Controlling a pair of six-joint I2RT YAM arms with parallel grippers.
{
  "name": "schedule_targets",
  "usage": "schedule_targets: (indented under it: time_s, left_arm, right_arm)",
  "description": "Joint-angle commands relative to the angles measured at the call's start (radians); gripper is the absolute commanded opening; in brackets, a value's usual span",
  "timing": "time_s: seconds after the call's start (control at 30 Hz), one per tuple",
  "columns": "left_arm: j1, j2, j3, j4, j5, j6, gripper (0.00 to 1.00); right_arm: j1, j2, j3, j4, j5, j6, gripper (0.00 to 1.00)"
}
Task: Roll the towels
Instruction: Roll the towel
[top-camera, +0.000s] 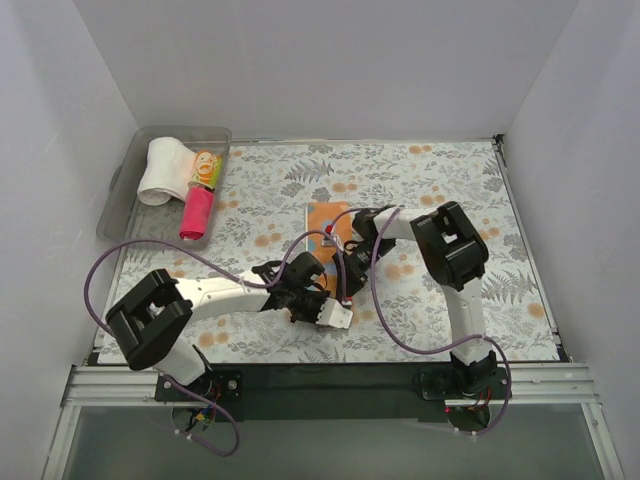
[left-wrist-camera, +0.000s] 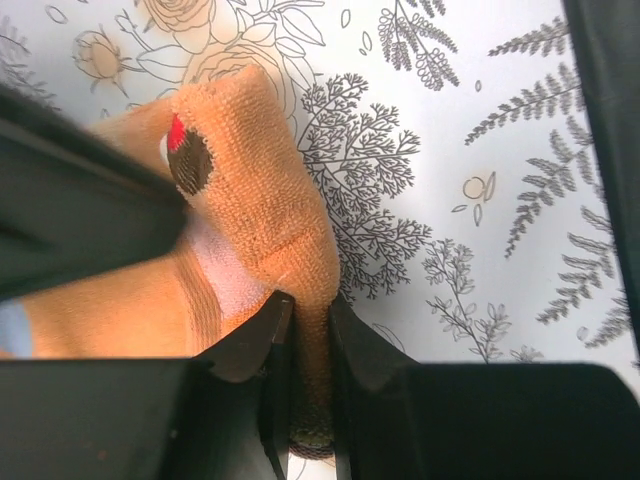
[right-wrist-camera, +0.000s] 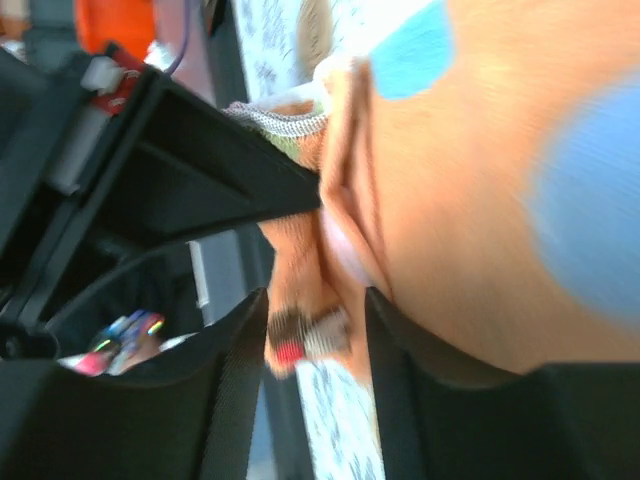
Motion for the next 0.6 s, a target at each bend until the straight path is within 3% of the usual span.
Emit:
schedule_targets:
  time_s: [0.0, 0.2, 0.37, 0.57]
  left_arm:
    - [0.062, 0.078, 0.062, -0.236, 0.194, -0.037, 0.0]
    - [0.18, 0.287, 0.287, -0.456, 0.38, -0.004, 0.01]
    - [0.263, 0.467, 0.454, -0.605, 0.495, 0.016, 0.02]
    - [0.326, 0.699, 0.6, -0.762, 0.552, 0.058, 0.05]
  right_arm:
    - [-0.117, -0.126, 0.057, 0.032, 0.162, -0.013, 0.44]
    - [-0.191, -0.373, 0.002, 0.038, 0.35, -0.072, 0.46]
    - [-0.189, -0.637, -0.157, 0.139, 0.506, -0.09, 0.46]
    - [-0.076, -0.818, -0.3, 0.268, 0.645, -0.104, 0.46]
